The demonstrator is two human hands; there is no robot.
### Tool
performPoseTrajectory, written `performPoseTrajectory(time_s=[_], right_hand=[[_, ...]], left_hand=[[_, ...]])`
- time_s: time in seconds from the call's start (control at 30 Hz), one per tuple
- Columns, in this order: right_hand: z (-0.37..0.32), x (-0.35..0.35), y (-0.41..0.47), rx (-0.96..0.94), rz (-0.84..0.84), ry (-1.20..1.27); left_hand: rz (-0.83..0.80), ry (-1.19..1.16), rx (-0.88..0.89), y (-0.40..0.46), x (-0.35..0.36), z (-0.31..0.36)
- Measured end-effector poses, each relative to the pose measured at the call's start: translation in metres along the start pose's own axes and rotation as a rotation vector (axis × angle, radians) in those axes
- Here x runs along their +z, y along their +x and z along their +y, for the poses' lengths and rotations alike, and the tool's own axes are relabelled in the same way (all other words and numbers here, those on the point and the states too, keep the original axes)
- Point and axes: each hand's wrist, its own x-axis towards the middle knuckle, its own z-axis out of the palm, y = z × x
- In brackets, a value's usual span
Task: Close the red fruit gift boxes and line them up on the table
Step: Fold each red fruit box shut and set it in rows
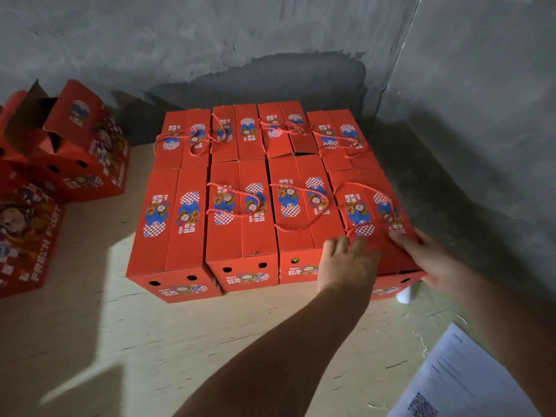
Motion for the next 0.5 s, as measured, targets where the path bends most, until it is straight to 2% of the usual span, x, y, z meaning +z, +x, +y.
performPoseTrajectory(time_s=[0.13,0.4,0.5], right_hand=[[-0.005,0.006,0.018,-0.082,0.032,-0.079],[-0.013,0.011,0.044,-0.185,0.135,-0.384],[-0.015,0.023,0.057,-0.227,0.275,-0.642]], left_hand=[[0.029,0.147,0.157,0.013,0.003,-0.002],[0.091,0.146,0.136,0.032,0.008,-0.025],[0.079,0.144,0.089,0.043,0.007,-0.029]])
